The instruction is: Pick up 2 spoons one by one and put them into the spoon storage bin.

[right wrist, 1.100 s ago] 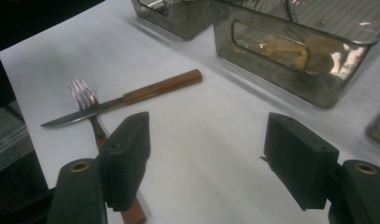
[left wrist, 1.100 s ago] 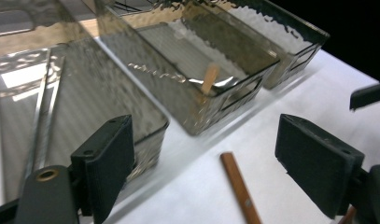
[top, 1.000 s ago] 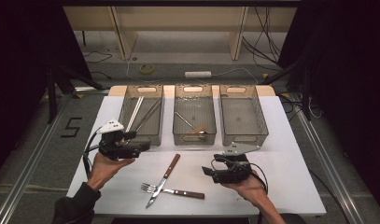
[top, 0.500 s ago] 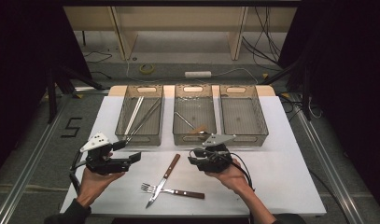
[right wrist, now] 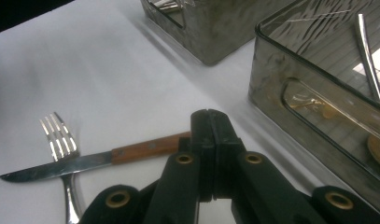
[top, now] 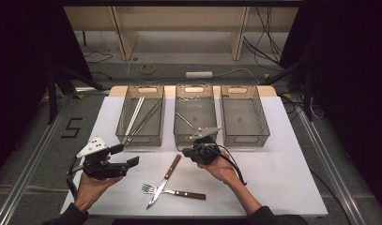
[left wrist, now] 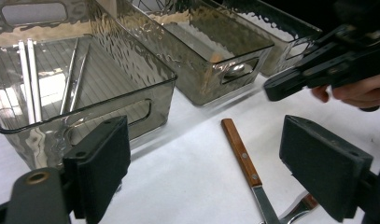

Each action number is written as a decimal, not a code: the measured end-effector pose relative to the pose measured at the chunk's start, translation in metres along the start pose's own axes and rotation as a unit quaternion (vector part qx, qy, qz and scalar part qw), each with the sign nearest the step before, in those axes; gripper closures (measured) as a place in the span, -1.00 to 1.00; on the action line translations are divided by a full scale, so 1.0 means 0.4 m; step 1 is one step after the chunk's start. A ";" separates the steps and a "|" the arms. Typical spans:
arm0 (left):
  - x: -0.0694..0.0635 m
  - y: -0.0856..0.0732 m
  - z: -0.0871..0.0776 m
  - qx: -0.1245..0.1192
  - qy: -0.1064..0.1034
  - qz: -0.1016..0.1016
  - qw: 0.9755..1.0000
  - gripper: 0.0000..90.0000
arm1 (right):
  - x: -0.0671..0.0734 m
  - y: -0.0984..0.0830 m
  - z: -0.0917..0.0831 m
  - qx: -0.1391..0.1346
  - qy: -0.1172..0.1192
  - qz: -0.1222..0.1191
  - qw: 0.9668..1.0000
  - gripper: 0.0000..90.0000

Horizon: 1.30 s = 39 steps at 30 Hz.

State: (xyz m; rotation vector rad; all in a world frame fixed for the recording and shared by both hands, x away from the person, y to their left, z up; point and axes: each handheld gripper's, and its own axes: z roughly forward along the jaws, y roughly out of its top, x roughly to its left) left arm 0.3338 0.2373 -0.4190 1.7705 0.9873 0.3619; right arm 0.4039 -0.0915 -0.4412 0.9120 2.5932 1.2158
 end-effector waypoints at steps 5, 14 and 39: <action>-0.003 -0.001 0.001 0.000 0.001 0.004 1.000 -0.65 | -0.011 0.015 0.044 0.018 0.003 0.006 1.000 1.00; -0.002 0.002 -0.004 -0.009 0.006 0.004 1.000 -0.65 | -0.022 0.041 0.113 0.044 0.005 0.003 0.999 1.00; -0.004 0.005 -0.008 -0.017 0.006 0.007 1.000 -0.65 | -0.042 0.050 0.179 0.076 0.002 0.003 0.997 1.00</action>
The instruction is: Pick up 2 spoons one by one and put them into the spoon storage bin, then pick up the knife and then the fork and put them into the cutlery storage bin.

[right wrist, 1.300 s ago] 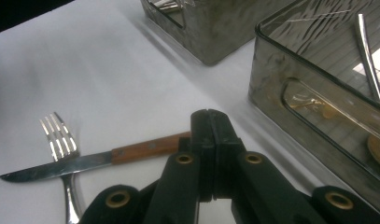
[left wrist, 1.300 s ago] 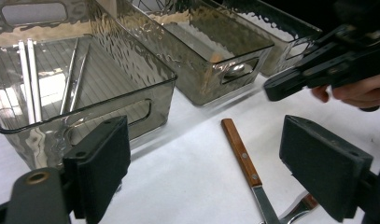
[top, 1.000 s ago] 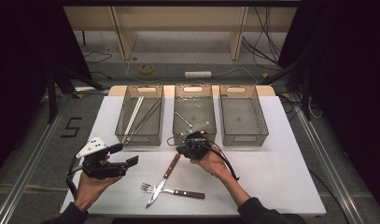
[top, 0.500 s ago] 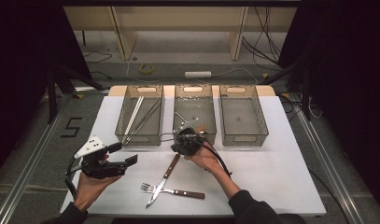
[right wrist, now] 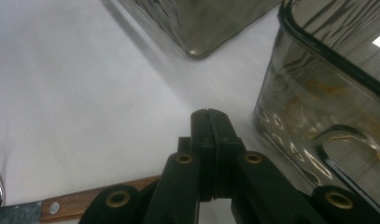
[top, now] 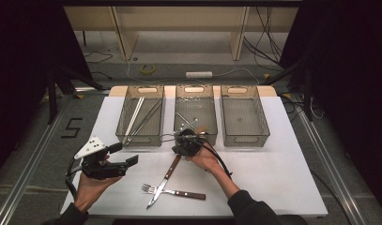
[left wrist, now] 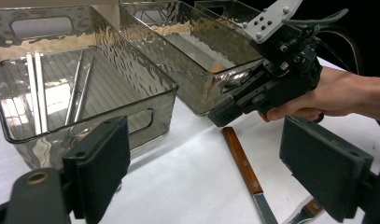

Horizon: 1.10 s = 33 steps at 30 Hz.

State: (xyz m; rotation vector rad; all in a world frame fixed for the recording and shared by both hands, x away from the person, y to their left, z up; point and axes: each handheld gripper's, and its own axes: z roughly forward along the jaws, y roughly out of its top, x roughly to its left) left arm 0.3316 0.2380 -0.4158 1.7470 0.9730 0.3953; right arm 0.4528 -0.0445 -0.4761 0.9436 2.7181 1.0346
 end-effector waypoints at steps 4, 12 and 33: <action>0.000 0.000 0.000 0.000 0.000 0.000 1.000 -0.65 | 0.005 0.002 0.005 0.003 0.003 -0.002 1.000 1.00; -0.001 0.000 0.001 0.000 -0.001 0.000 1.000 -0.65 | 0.010 0.003 0.020 0.019 0.006 -0.013 1.000 1.00; 0.000 0.000 -0.001 0.000 0.000 0.000 1.000 -0.65 | 0.018 -0.012 -0.001 0.067 0.010 -0.026 0.997 1.00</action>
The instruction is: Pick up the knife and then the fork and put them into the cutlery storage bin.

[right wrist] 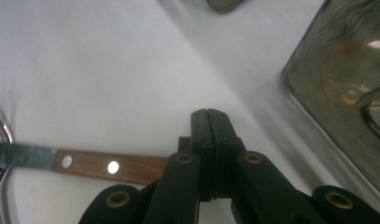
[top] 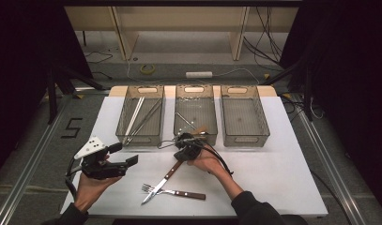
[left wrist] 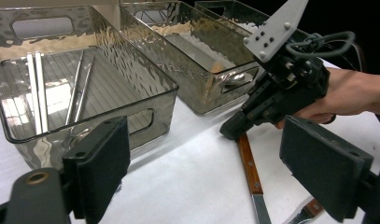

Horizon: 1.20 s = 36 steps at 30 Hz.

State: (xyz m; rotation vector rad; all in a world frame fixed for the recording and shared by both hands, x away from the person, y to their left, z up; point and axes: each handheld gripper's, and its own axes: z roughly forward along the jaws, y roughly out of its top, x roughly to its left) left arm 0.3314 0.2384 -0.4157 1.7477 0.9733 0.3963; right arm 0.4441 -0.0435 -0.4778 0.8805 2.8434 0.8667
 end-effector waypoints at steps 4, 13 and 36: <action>0.000 0.000 -0.001 -0.001 0.001 0.000 1.000 -0.65 | 0.013 -0.010 -0.011 0.013 -0.001 -0.007 1.000 1.00; 0.000 -0.001 -0.001 0.001 0.002 0.000 1.000 -0.65 | 0.038 -0.052 -0.040 0.034 0.010 -0.027 0.999 1.00; -0.003 -0.002 0.001 0.004 0.002 0.002 1.000 -0.65 | 0.079 -0.153 -0.103 0.058 0.036 -0.015 0.998 1.00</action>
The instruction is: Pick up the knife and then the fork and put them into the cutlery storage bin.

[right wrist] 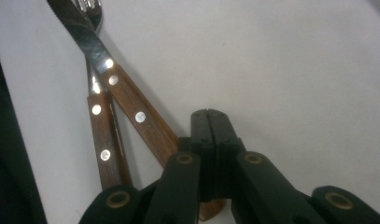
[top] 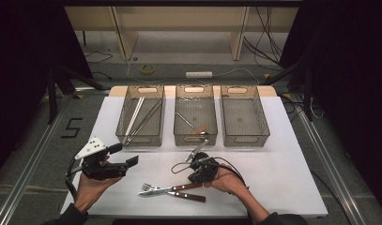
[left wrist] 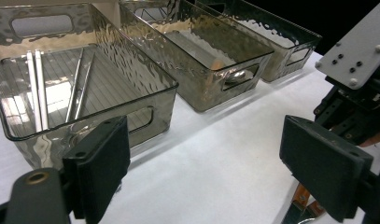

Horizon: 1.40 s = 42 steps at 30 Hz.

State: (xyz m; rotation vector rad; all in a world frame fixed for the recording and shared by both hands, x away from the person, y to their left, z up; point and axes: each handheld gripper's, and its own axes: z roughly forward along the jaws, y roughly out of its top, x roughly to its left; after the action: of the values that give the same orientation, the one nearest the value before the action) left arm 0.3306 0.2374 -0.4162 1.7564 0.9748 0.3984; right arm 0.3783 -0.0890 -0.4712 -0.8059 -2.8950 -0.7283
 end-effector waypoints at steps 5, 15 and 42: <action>0.000 0.000 0.000 0.001 0.000 0.000 1.000 -0.65 | 0.015 -0.016 -0.005 0.001 0.000 0.003 1.000 1.00; -0.001 0.001 0.000 -0.002 -0.001 0.001 1.000 -0.65 | 0.038 -0.016 -0.027 0.000 -0.009 -0.041 0.999 0.74; -0.002 0.001 0.001 -0.002 -0.002 0.002 1.000 -0.65 | 0.106 0.048 0.013 0.067 -0.006 -0.164 0.984 0.23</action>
State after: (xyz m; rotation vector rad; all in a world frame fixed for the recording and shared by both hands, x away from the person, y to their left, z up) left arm 0.3305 0.2363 -0.4159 1.7545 0.9662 0.3989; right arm 0.3516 -0.0520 -0.4604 -0.3230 -3.0836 -0.5398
